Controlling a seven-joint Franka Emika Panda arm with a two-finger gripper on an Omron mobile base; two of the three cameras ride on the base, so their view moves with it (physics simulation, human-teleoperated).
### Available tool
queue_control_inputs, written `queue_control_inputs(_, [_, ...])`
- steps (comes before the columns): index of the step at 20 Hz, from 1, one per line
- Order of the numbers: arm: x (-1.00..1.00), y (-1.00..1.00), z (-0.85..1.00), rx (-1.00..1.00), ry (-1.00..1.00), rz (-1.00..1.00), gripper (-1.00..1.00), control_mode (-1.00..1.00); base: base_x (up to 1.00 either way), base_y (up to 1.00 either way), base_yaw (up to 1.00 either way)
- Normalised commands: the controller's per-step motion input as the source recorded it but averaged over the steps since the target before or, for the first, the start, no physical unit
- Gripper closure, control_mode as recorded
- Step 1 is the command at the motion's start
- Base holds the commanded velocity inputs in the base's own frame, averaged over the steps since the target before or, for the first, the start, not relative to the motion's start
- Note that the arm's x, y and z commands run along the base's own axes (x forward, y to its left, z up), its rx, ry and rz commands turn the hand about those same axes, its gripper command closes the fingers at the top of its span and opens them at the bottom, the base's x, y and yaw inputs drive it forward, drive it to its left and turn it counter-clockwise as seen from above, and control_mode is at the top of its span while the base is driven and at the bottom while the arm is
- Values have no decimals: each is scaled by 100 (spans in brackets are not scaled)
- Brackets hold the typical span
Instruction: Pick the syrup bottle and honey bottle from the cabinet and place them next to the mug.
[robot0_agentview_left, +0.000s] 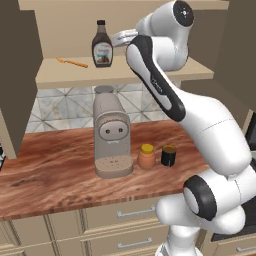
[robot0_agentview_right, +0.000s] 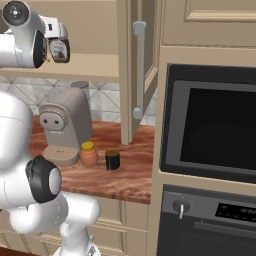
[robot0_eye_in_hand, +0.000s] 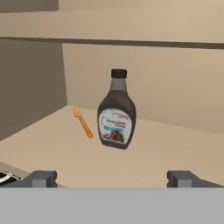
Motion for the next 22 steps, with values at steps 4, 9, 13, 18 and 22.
queue_control_inputs(4, [22,4,-4,0,0,-2,-100,-100,0,0,0])
queue_control_inputs(9, [32,6,-3,0,0,0,-100,-100,0,0,0])
queue_control_inputs(13, [37,5,0,0,0,0,-100,-100,0,0,0])
queue_control_inputs(18, [38,6,0,0,0,0,-100,-100,0,0,0])
queue_control_inputs(22, [37,5,0,0,0,0,-100,-100,0,0,0])
